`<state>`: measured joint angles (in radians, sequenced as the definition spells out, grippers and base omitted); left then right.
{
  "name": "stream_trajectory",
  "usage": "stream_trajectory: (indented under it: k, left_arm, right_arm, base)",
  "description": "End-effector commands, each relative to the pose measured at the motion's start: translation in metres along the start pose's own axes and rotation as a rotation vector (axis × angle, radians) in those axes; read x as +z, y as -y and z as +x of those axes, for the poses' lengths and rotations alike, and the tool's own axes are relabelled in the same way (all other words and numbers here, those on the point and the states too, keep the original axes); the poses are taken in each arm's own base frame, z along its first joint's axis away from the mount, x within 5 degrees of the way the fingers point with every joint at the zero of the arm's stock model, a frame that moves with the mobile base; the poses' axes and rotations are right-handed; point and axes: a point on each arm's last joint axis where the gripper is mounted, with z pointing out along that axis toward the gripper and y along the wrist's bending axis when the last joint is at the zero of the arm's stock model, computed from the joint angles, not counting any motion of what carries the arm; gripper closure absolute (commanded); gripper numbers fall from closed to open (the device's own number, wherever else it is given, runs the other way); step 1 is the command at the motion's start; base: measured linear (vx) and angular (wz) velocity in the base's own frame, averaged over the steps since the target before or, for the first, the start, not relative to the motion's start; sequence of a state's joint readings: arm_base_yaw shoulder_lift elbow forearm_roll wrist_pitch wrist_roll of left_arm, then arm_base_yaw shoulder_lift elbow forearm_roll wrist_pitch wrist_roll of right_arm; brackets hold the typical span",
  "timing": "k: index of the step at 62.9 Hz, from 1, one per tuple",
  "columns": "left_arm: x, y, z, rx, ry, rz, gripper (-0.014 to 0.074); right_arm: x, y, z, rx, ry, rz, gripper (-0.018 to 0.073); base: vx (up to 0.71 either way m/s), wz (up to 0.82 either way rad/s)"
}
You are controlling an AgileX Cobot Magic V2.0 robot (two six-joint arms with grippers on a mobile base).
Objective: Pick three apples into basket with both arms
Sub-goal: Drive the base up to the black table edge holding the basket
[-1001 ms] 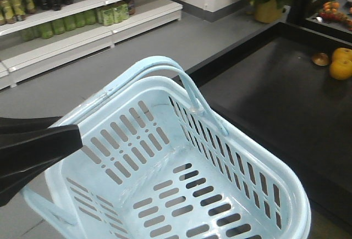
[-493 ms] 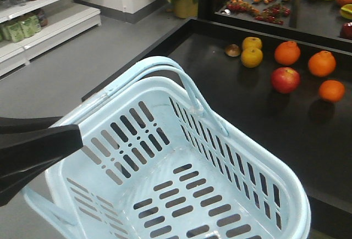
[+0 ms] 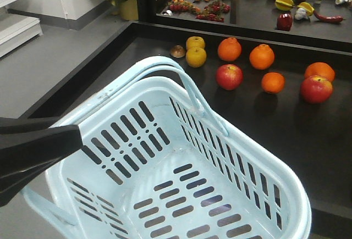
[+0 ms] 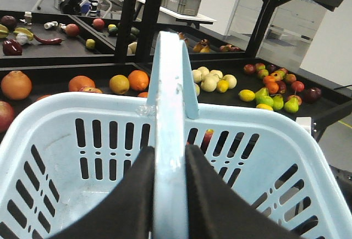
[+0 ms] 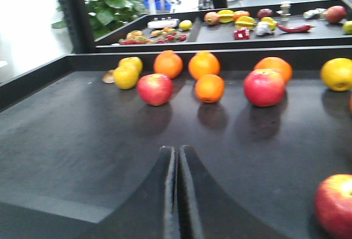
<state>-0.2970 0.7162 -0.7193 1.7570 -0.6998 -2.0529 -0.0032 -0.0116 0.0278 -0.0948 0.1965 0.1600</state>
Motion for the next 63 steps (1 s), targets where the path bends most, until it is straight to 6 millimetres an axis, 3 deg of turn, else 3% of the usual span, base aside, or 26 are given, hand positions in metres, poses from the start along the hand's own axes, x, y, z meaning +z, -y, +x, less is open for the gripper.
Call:
stream_trajectory:
  k: [1, 63]
  left_arm:
    - [-0.002, 0.001, -0.0094, 0.033, 0.03, -0.028, 0.0602]
    - [-0.002, 0.001, -0.0094, 0.033, 0.03, -0.028, 0.0602]
  right_arm:
    - [-0.0002, -0.0008, -0.0033, -0.016, 0.075, -0.012, 0.0564]
    - [-0.0002, -0.0008, -0.0031, -0.016, 0.073, -0.011, 0.0564]
  base:
    - [0.07, -0.28]
    - [0.08, -0.22]
